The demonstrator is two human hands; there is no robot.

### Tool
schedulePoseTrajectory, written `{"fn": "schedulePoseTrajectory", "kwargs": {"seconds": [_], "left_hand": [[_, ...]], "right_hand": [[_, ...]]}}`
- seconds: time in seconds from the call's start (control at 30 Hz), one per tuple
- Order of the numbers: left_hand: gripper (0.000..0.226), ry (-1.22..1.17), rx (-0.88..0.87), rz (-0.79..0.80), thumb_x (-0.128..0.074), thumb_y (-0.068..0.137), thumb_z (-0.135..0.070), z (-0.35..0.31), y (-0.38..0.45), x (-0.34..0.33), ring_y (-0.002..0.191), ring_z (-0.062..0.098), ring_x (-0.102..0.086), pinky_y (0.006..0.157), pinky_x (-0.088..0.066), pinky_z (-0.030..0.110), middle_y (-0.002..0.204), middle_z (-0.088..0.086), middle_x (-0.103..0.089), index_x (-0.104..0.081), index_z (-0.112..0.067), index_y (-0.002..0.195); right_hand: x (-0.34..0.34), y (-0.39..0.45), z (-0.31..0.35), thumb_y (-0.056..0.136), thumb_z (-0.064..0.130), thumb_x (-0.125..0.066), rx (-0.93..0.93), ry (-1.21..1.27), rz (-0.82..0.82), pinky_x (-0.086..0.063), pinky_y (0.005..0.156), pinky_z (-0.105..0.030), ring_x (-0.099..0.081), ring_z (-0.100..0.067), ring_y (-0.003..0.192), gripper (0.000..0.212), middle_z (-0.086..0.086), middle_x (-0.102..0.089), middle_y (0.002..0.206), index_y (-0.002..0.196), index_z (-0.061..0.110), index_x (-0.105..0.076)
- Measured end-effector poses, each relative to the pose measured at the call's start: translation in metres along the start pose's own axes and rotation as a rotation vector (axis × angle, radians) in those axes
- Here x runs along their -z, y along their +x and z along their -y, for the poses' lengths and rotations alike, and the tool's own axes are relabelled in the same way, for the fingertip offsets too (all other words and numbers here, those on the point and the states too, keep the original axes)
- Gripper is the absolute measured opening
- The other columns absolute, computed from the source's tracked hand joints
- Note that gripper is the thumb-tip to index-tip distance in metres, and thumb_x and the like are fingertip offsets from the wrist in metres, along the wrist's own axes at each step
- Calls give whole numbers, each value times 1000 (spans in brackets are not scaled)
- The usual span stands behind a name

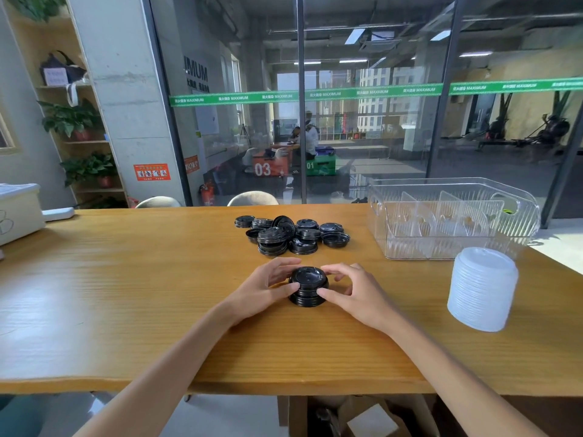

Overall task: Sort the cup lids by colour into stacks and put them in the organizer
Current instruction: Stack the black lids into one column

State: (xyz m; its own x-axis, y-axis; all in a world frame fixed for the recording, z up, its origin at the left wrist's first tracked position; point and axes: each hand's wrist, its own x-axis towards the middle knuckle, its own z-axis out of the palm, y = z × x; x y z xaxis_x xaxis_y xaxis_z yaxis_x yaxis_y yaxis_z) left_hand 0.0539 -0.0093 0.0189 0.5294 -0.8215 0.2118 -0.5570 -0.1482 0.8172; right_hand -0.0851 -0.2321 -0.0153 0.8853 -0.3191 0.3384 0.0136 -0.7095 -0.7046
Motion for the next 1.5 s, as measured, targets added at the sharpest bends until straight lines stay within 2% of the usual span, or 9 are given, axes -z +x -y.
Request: {"fn": "schedulePoseTrajectory", "kwargs": {"seconds": [0.2, 0.33, 0.5, 0.7, 0.97, 1.1, 1.23, 1.4, 1.5], "left_hand": [[57, 45, -13, -20, -74, 102, -18, 0, -1, 1, 143, 5, -55, 127, -40, 38, 153, -4, -62, -51, -18, 155], [56, 76, -21, -24, -74, 102, -17, 3, -3, 2, 143, 5, -55, 126, -41, 35, 154, -4, -61, -52, -16, 155], [53, 146, -46, -23, -70, 105, -15, 3, -3, 0, 142, 2, -55, 124, -41, 29, 153, -3, -61, -53, -11, 155], [56, 166, -41, -16, -70, 105, -20, 6, -1, -1, 144, 5, -54, 125, -41, 32, 154, -3, -60, -51, -13, 157], [54, 148, -33, -25, -72, 104, -20, 11, 1, -2, 141, 0, -54, 121, -43, 26, 151, -6, -62, -53, -14, 155], [51, 128, -29, -33, -72, 104, -23, 11, 1, -2, 140, -2, -55, 121, -44, 29, 149, -9, -63, -56, -18, 153], [49, 126, -48, -26, -71, 105, -22, 9, 0, -3, 140, -1, -55, 120, -43, 28, 150, -10, -64, -57, -21, 153], [45, 61, 1, -44, -69, 105, -40, 5, 1, -5, 132, -2, -61, 118, -47, 33, 142, -14, -69, -64, -25, 147], [43, 77, -21, -88, -71, 104, -35, 6, 3, -9, 129, -1, -64, 116, -51, 33, 139, -10, -71, -67, -18, 143]], "right_hand": [[1, -2, 4, 91, 49, -81, 1, -4, -1, -44, 91, -19, -57, 5, 94, 54, 21, -53, 118, 141, 40, -64], [1, -1, 3, 91, 51, -80, 9, -32, 22, -47, 99, -24, -57, 3, 114, 54, 20, -53, 119, 141, 40, -64], [2, -2, 2, 91, 51, -80, -1, -57, 26, -49, 103, -30, -56, 0, 121, 52, 17, -53, 122, 139, 39, -65], [1, -1, 3, 92, 51, -79, -18, -61, 44, -50, 108, -36, -57, -3, 122, 55, 12, -54, 125, 143, 36, -64], [1, 0, 0, 94, 56, -75, -49, -40, 77, -47, 105, -31, -57, 0, 112, 55, 13, -55, 120, 142, 31, -66], [1, 3, 2, 95, 71, -62, -101, 64, 65, -46, 95, -28, -60, 1, 111, 49, 9, -62, 122, 127, 35, -73], [-1, 6, 9, 99, 58, -67, -80, 91, 10, -50, 85, -26, -66, 2, 98, 34, 12, -76, 106, 113, 29, -78], [-4, 8, 10, 99, 48, -72, -84, 80, -17, -52, 85, -19, -68, 2, 98, 32, 11, -77, 106, 116, 22, -78], [-4, 8, 10, 99, 47, -72, -76, 59, -22, -51, 81, -14, -68, 4, 97, 32, 13, -77, 105, 116, 21, -79]]}}
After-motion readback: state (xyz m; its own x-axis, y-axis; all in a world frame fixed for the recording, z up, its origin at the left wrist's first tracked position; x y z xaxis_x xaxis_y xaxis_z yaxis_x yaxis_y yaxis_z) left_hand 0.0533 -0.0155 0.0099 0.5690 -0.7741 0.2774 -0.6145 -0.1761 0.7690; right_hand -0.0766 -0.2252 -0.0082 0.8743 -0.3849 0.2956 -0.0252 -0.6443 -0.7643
